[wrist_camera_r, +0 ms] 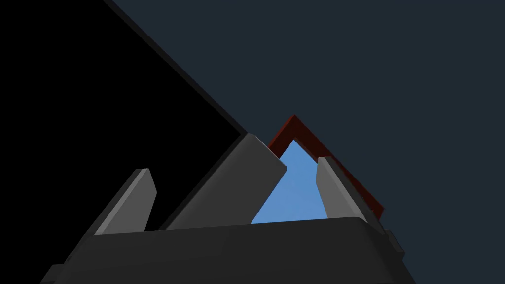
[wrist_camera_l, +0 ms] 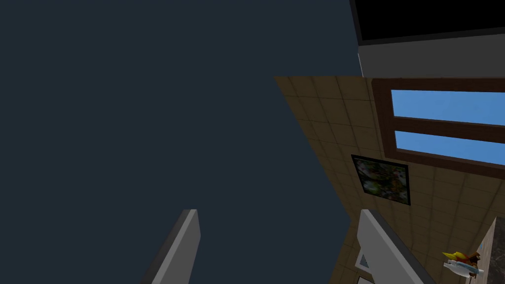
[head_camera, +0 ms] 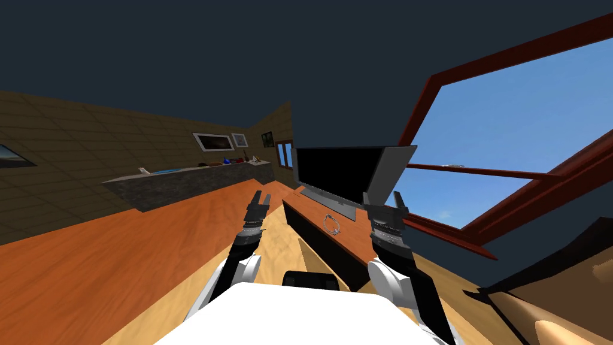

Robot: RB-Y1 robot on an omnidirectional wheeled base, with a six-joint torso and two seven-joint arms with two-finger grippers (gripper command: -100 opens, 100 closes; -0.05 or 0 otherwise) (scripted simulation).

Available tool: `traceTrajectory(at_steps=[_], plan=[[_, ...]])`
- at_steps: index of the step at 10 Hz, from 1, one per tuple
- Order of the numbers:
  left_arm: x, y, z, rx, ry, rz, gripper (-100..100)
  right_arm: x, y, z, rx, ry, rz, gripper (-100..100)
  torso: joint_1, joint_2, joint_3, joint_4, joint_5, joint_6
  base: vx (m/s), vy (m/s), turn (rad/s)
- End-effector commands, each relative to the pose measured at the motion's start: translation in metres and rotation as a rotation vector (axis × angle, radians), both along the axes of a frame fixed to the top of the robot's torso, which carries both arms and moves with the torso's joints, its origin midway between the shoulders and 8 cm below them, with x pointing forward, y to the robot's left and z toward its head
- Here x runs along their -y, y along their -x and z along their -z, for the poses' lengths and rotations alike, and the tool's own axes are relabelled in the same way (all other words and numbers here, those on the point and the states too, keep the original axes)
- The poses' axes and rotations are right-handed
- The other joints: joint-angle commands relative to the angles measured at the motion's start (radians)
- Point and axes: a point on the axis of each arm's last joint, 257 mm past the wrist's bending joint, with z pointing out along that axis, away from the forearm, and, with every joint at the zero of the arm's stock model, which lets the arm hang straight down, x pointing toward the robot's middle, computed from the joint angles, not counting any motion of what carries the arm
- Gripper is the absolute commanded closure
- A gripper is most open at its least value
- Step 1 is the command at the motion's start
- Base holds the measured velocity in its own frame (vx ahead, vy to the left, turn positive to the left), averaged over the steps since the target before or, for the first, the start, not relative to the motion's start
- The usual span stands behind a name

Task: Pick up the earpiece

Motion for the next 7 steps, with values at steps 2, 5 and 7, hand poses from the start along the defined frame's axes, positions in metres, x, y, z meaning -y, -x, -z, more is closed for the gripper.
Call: traceTrajectory(at_steps=[2,5,7], plan=[[0.000,0.000,0.000,0.000,0.000,0.000,0,0.010,0.000,0.007,-0.008,-0.062,-0.016,-100,0.000,0.000,0.000,0.000,0.000,0.001,-0.008,-0.027,0.028],[0.000,0.000,0.000,0.000,0.000,0.000,0,0.025,-0.004,0.020,-0.028,-0.147,-0.036,-100,0.000,0.000,0.000,0.000,0.000,0.001,-0.007,-0.026,0.108],[0.000,0.000,0.000,0.000,0.000,0.000,0,0.037,-0.007,0.034,-0.050,-0.209,-0.049,-100,0.000,0.000,0.000,0.000,0.000,0.000,-0.011,-0.033,0.168]])
